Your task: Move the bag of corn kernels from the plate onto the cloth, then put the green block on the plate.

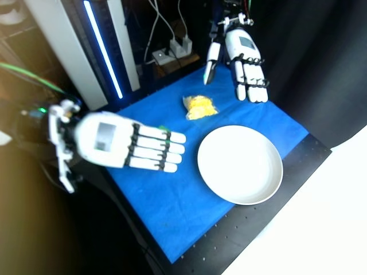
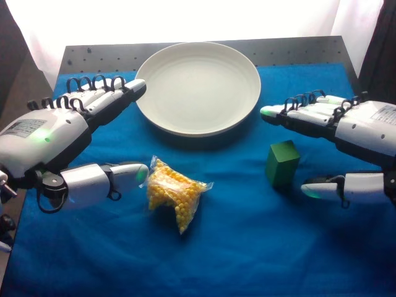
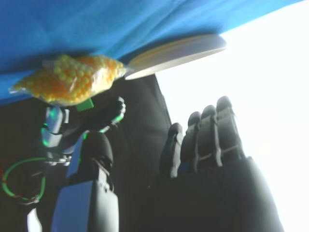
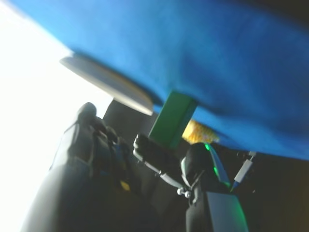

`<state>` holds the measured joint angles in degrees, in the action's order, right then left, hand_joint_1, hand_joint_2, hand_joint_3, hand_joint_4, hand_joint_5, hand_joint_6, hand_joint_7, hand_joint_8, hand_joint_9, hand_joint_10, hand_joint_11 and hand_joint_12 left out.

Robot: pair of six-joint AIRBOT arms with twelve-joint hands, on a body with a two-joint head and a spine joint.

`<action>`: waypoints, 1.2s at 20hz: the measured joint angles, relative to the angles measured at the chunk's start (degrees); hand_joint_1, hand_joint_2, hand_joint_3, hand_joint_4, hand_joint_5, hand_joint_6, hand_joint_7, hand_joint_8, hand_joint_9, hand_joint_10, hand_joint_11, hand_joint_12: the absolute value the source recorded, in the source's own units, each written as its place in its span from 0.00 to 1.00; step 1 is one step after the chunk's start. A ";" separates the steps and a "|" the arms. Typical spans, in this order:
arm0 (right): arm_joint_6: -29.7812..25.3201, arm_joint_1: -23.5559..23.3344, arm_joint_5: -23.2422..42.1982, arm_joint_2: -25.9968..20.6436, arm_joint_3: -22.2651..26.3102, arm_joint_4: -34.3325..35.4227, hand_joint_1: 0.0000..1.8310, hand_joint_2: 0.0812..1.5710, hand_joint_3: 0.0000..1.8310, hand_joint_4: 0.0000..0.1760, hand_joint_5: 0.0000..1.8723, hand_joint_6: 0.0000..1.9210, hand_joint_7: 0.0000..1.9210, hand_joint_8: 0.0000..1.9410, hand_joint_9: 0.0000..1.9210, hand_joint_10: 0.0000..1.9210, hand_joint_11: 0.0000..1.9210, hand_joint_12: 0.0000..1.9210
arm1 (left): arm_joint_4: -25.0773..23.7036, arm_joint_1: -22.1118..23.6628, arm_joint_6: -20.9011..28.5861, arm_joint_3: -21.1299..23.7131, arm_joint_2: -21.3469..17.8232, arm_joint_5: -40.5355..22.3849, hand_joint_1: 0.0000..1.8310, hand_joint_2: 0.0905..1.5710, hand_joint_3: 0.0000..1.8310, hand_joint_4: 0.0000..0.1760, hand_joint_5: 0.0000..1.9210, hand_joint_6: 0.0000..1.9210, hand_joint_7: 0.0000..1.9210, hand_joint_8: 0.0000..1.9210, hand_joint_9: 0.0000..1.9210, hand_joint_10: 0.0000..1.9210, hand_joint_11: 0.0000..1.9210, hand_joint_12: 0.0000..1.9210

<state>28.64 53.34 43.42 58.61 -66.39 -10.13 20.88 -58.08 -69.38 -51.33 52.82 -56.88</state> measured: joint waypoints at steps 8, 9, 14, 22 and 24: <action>0.00 -0.20 -0.46 1.73 -1.31 1.22 0.53 0.78 0.00 0.00 0.25 0.11 0.34 0.36 0.40 0.63 0.38 0.90 | 0.31 -0.07 0.00 0.04 0.00 -0.04 0.28 0.76 0.00 0.73 0.00 0.00 0.00 0.00 0.00 0.00 0.00 0.00; 0.00 -0.31 -0.46 1.77 -1.31 1.29 0.55 0.78 0.00 0.00 0.25 0.11 0.34 0.35 0.42 0.62 0.40 0.89 | 0.42 -0.07 0.00 0.04 0.00 0.00 0.29 0.76 0.00 0.72 0.00 0.00 0.00 0.00 0.00 0.00 0.00 0.00; 0.00 -0.46 -0.42 1.75 -1.05 0.96 0.53 0.75 0.00 0.00 0.06 0.26 0.16 0.37 0.27 0.68 0.19 0.97 | 0.39 -0.20 0.00 0.04 0.00 -0.07 0.28 0.76 0.00 0.68 0.00 0.00 0.00 0.00 0.00 0.00 0.00 0.00; 0.00 -0.48 0.04 -0.13 0.13 0.87 0.51 0.74 0.00 0.00 0.04 0.11 0.14 0.16 0.13 0.61 0.16 0.88 | 1.31 -0.83 0.00 0.07 0.00 -0.63 0.32 0.76 0.00 0.86 0.00 0.00 0.00 0.00 0.00 0.00 0.00 0.00; -0.07 -0.48 0.07 -0.04 0.35 0.26 0.50 0.73 0.00 0.00 0.06 0.10 0.16 0.12 0.16 0.57 0.18 0.85 | 1.38 -0.83 0.00 0.07 0.00 -0.90 0.32 0.77 0.00 0.87 0.00 0.00 0.00 0.00 0.00 0.00 0.00 0.00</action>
<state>28.58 52.86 43.48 58.57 -66.04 -9.87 22.26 -58.92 -69.38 -51.27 52.82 -57.78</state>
